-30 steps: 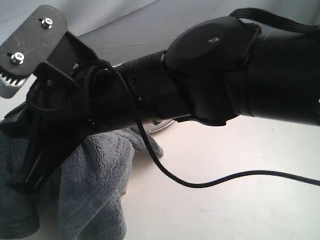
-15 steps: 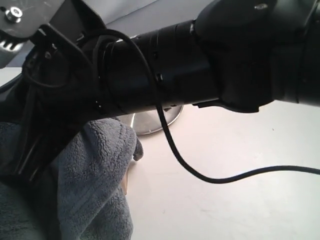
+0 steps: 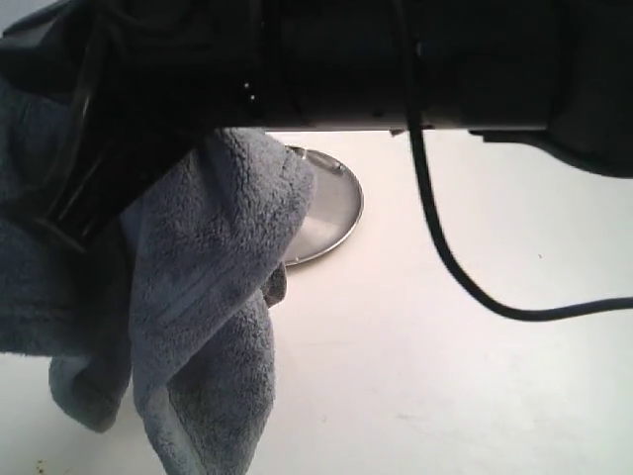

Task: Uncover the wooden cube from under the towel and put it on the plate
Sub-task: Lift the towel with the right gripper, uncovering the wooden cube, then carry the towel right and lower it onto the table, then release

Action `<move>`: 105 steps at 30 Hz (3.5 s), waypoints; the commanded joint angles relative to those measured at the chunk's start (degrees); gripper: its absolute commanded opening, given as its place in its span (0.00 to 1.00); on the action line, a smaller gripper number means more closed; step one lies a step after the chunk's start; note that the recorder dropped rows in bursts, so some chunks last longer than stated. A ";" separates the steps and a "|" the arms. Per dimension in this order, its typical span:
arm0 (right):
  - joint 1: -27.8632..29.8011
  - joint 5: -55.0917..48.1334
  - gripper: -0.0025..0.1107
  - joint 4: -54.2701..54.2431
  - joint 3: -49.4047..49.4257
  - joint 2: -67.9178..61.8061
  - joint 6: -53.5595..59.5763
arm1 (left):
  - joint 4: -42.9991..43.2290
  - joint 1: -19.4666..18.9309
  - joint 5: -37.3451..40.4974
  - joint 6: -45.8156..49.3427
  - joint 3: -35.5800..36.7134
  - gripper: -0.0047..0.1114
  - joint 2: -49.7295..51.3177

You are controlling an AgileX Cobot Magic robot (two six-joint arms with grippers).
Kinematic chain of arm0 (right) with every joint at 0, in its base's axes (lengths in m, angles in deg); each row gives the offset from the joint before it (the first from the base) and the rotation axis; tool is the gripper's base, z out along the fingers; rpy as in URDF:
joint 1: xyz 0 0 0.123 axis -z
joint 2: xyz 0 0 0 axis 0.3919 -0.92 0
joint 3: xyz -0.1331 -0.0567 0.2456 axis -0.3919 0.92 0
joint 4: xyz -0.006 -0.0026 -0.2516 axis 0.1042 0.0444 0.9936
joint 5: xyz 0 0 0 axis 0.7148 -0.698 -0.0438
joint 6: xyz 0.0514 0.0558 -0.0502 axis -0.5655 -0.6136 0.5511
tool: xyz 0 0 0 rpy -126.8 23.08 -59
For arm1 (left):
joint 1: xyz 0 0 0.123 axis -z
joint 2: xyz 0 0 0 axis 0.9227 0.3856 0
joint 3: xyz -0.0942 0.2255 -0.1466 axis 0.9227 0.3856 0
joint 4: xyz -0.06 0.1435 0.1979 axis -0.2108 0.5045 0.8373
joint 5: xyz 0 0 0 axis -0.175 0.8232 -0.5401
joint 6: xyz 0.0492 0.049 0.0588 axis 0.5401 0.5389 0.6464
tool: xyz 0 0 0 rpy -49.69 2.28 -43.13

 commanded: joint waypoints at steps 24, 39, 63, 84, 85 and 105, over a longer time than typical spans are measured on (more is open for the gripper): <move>18.02 24.27 0.02 -0.36 18.37 9.48 0.24 | 0.22 0.34 -0.48 0.21 0.24 0.04 -0.24; 18.02 28.47 0.02 -6.20 28.15 8.62 -4.19 | 0.22 0.34 -0.48 0.01 0.24 0.04 -0.24; 18.02 20.64 0.02 -10.48 34.36 -19.69 -5.79 | 0.22 0.34 -0.48 0.01 0.24 0.04 -0.24; 17.91 18.03 0.87 -8.70 32.06 -11.64 -5.35 | 0.22 0.34 -0.48 0.00 0.24 0.04 -0.24; 17.91 17.31 0.87 -8.70 32.06 -10.01 -5.35 | 0.22 0.34 -0.48 0.00 0.24 0.04 -0.24; 15.34 1.37 0.86 -14.34 32.06 -0.04 12.87 | 0.22 0.34 -0.48 0.04 0.24 0.04 -0.24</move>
